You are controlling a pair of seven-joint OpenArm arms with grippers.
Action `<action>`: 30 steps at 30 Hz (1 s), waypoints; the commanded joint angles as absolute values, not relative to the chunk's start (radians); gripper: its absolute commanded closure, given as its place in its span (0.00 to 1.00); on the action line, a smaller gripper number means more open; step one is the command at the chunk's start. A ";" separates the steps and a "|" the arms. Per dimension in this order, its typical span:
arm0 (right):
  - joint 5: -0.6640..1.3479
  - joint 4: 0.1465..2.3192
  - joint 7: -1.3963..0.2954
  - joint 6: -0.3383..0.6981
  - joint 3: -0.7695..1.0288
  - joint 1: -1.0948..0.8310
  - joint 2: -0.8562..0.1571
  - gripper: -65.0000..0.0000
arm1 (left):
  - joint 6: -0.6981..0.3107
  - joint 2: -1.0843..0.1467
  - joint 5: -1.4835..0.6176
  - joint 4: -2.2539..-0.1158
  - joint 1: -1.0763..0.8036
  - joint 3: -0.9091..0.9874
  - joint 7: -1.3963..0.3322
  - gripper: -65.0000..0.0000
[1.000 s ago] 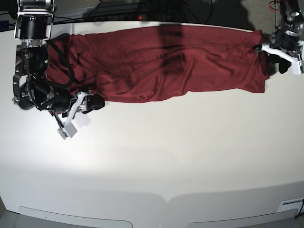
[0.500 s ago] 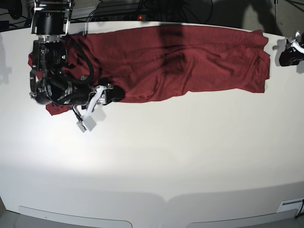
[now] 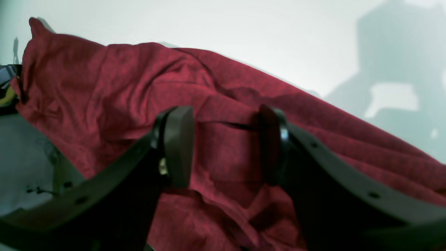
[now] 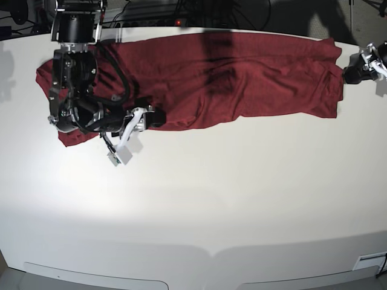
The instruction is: Fold the T-shirt properly
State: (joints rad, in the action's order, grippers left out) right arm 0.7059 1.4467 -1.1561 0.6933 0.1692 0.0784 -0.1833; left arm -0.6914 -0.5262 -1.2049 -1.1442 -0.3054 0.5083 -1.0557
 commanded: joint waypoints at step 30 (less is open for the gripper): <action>0.706 1.463 -1.122 0.698 0.171 0.100 -0.194 0.54 | -0.698 -0.554 -1.484 -1.151 -0.281 0.514 -1.197 0.62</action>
